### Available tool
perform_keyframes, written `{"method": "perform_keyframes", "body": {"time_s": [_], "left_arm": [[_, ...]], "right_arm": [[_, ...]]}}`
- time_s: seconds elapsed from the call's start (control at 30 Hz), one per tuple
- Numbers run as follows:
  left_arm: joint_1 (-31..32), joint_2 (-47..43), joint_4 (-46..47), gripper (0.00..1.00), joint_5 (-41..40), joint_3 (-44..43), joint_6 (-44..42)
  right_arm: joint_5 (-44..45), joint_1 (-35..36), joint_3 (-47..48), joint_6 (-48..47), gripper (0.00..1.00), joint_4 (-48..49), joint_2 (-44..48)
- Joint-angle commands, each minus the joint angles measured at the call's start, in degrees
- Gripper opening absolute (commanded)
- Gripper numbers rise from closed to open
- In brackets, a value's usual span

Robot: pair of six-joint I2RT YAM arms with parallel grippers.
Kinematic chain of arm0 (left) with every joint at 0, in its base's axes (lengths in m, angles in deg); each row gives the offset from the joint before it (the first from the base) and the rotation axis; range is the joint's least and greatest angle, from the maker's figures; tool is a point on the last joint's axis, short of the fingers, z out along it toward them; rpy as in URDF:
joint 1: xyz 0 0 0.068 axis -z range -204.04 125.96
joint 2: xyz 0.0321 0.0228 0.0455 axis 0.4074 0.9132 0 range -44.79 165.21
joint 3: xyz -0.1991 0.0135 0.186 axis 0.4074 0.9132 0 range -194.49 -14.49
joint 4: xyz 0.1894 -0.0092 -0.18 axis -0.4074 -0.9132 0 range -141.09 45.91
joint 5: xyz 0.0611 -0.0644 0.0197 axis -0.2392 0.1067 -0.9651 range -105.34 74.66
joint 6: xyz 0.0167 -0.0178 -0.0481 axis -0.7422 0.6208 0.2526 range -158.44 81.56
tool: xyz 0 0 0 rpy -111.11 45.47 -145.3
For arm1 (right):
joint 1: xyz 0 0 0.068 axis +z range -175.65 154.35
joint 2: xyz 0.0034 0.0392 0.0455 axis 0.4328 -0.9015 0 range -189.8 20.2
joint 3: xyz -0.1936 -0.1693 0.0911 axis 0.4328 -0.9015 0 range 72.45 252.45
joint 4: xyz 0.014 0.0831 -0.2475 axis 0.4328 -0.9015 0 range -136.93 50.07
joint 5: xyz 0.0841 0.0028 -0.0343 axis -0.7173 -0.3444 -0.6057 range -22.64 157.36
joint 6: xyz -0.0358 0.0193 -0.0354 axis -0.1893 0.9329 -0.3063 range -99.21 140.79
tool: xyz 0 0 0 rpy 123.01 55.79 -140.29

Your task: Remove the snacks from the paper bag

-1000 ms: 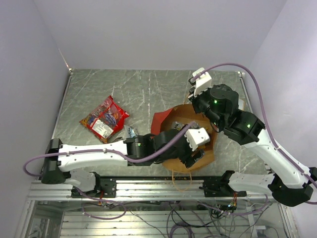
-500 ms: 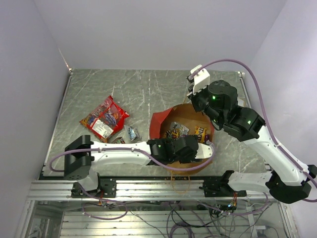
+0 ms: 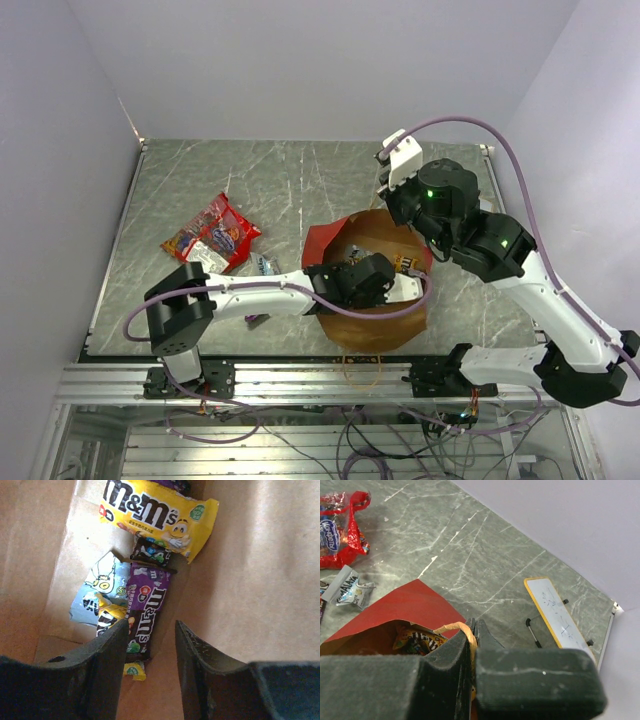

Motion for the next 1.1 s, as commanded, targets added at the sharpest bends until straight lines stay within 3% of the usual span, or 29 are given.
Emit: {"method": "perform_keyframes", "body": {"time_s": [0.0,0.1,0.33,1.07], "left_arm": [[-2.29,-2.41,3.14,0.5,7.2,2.16,-1.68],[-2.9,-1.19,3.0,0.43,8.03,2.18,-2.83],[-5.06,3.45,5.4,0.42,7.33,0.15,-2.95],[-6.82,16.66,11.78,0.58,-0.99,-2.58,-8.91]], "right_arm": [[0.58,-0.11,3.39,-0.51,0.0,0.22,-0.69],[0.58,-0.1,4.32,-0.71,0.0,-0.5,-1.27],[0.84,-0.1,4.5,-0.98,0.0,-0.57,-1.7],[0.93,-0.07,6.59,-1.96,0.0,-2.16,-3.15]]}}
